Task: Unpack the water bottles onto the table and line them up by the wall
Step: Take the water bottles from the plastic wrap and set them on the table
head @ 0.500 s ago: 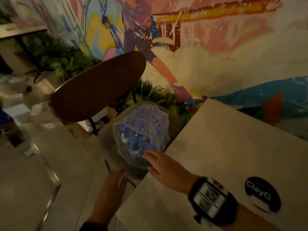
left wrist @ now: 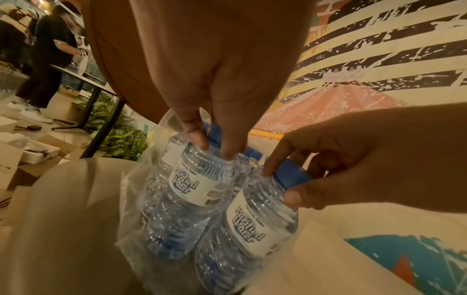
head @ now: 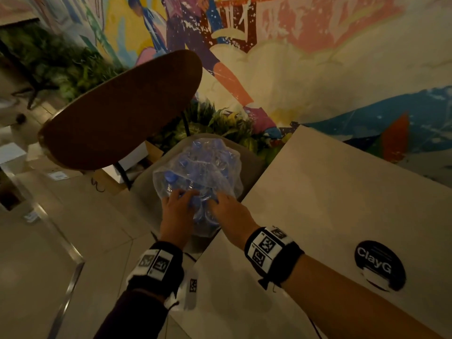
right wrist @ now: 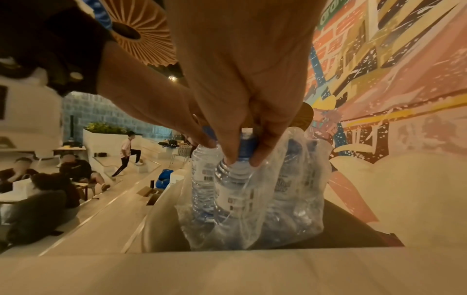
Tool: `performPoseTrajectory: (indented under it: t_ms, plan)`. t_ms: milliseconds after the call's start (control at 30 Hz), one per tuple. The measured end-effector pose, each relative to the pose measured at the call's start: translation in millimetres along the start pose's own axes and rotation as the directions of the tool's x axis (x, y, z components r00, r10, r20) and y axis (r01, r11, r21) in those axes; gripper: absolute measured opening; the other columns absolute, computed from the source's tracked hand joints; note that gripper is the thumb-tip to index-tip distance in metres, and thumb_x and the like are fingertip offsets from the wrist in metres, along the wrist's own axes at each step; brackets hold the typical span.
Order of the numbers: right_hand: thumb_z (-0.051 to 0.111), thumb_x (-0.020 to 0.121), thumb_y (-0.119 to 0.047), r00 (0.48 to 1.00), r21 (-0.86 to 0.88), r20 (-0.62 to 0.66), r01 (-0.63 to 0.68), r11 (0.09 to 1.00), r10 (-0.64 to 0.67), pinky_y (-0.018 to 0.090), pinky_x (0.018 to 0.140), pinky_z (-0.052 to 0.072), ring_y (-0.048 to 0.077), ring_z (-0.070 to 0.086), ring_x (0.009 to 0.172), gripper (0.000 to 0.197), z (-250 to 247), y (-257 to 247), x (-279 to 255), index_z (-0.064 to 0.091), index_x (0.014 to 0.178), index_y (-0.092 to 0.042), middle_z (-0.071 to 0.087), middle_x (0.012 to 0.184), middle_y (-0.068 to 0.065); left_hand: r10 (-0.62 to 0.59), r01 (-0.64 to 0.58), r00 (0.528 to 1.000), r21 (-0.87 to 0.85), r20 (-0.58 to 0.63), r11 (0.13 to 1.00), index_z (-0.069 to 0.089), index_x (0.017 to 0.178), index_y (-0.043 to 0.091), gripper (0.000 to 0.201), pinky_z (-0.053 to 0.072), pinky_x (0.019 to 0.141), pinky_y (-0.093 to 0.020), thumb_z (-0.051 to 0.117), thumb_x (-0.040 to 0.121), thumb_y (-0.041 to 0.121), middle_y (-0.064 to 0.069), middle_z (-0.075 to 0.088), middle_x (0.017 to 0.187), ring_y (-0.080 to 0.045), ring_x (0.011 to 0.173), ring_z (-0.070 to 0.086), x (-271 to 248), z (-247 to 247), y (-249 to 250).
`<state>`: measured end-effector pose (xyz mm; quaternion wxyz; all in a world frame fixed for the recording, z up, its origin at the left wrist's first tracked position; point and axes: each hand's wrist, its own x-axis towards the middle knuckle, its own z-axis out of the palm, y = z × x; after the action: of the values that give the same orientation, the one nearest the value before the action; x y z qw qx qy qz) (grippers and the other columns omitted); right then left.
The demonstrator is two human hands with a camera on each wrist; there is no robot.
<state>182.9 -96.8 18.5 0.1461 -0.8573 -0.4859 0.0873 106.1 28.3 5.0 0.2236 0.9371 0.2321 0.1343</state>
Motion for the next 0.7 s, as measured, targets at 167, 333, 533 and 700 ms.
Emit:
performPoseTrajectory:
  t_ms: [167,333,533,700]
  plan:
    - [0.042,0.096,-0.022,0.999,0.09,-0.043,0.028,0.996,-0.024,0.044,0.075,0.053,0.03,0.058,0.085,0.018,-9.4,-0.4,-40.5,0.049,0.108,-0.01,0.054,0.106,0.015,-0.009,0.004,1.0,-0.172,-0.029,0.985,0.062,0.101,0.025,0.029,0.053,0.08,-0.051,0.061,0.076,0.01,-0.009,0.058,0.104,-0.031,0.096,0.058,-20.9,5.8,-11.3]
    - [0.049,0.092,-0.027,0.996,0.224,-0.038,-0.065,0.972,0.076,0.041,0.071,0.051,0.027,0.055,0.08,0.025,-43.4,21.5,-114.7,0.049,0.114,-0.017,0.048,0.104,0.01,0.04,-0.048,0.998,-0.207,-0.047,0.977,0.063,0.105,0.026,0.034,0.052,0.076,-0.049,0.069,0.072,0.02,-0.003,0.062,0.102,-0.029,0.094,0.057,-49.1,-11.4,29.4]
    - [0.058,0.087,-0.023,0.938,0.208,0.064,-0.347,0.915,0.341,0.031,0.075,0.048,0.022,0.058,0.087,0.023,-68.1,84.1,-214.6,0.052,0.109,-0.021,0.05,0.105,0.004,0.241,-0.165,0.959,-0.404,0.147,0.9,0.064,0.102,0.033,0.043,0.043,0.076,-0.014,0.072,0.066,0.01,0.02,0.057,0.089,-0.017,0.086,0.056,-69.2,13.7,124.1]
    - [0.069,0.079,-0.016,0.771,0.1,-0.012,-0.632,0.768,0.637,0.032,0.064,0.047,0.03,0.063,0.083,0.03,-73.3,147.4,-291.9,0.059,0.107,-0.013,0.056,0.1,0.011,0.364,-0.17,0.883,-0.521,0.295,0.836,0.065,0.106,0.024,0.038,0.039,0.072,-0.004,0.068,0.073,0.006,0.006,0.062,0.099,-0.017,0.094,0.052,-86.5,77.1,204.0]
